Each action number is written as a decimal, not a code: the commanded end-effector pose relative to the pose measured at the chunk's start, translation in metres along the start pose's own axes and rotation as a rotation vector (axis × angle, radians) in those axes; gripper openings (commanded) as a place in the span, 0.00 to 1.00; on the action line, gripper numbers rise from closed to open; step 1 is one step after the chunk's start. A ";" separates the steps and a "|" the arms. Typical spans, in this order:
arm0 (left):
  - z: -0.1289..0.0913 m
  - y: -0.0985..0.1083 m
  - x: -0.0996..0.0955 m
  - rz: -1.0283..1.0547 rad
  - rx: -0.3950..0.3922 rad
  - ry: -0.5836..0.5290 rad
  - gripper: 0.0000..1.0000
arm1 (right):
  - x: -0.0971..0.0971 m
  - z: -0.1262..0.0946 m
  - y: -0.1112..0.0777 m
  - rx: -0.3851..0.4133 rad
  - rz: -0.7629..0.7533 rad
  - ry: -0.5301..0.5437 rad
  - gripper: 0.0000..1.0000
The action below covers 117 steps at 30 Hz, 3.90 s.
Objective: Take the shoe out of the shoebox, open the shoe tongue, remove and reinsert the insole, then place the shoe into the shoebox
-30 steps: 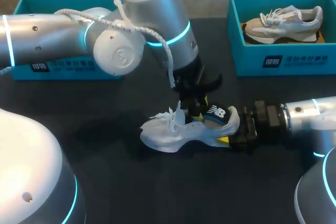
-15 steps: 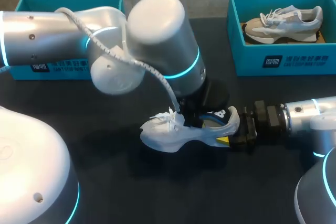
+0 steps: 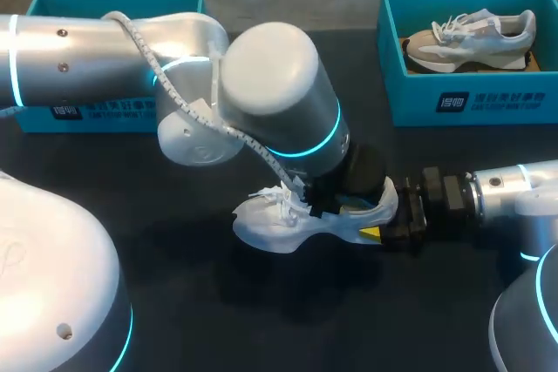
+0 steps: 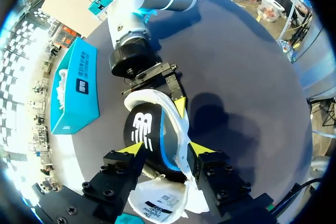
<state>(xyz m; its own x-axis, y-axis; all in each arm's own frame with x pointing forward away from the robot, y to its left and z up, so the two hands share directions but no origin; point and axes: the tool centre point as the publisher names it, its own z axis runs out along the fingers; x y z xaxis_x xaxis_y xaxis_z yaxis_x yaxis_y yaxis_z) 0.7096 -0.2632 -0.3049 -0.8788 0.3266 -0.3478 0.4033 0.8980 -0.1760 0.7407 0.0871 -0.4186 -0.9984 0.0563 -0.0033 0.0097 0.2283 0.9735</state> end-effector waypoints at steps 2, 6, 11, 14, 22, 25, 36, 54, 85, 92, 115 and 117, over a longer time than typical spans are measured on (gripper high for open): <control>0.006 -0.007 -0.001 0.005 -0.024 -0.028 0.52 | 0.001 0.002 -0.002 0.001 -0.001 -0.001 0.00; 0.009 -0.008 -0.002 0.008 -0.037 -0.053 0.49 | 0.001 0.002 -0.002 0.001 -0.001 -0.001 0.00; 0.011 -0.009 -0.006 0.016 -0.054 -0.082 0.49 | 0.001 0.002 -0.002 0.001 -0.001 -0.001 0.00; 0.013 -0.010 -0.007 0.019 -0.063 -0.094 0.49 | 0.001 0.002 -0.002 0.001 -0.001 -0.001 0.00; 0.016 -0.012 -0.011 0.025 -0.085 -0.134 0.48 | 0.001 0.002 -0.002 0.001 -0.001 -0.001 0.00; 0.018 -0.013 -0.011 0.028 -0.100 -0.152 0.48 | 0.001 0.002 -0.002 0.001 -0.001 -0.001 0.00; 0.027 -0.013 -0.015 0.023 -0.144 -0.191 0.45 | 0.001 0.002 -0.002 0.001 -0.001 -0.001 0.00; 0.038 -0.015 -0.028 0.006 -0.172 -0.221 0.43 | 0.001 0.002 -0.002 0.001 -0.001 -0.001 0.00; 0.038 -0.004 -0.027 -0.067 -0.203 -0.282 0.00 | 0.001 0.002 -0.002 0.001 -0.001 -0.001 0.00; 0.030 -0.002 -0.031 -0.113 -0.161 -0.272 0.00 | 0.001 0.002 -0.002 0.001 -0.001 -0.001 0.00; 0.010 -0.011 -0.034 -0.260 0.068 -0.113 0.00 | 0.001 0.002 -0.002 0.001 -0.001 -0.001 0.00; 0.008 -0.016 -0.033 -0.258 0.085 -0.102 0.00 | 0.001 0.002 -0.002 0.001 -0.001 -0.001 0.00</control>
<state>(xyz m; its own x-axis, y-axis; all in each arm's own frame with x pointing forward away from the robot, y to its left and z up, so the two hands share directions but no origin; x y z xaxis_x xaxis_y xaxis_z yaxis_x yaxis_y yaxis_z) 0.7331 -0.2915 -0.3008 -0.9237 0.0482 -0.3800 0.1846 0.9252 -0.3315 0.7405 0.0864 -0.4184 -0.9984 0.0563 -0.0034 0.0096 0.2280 0.9736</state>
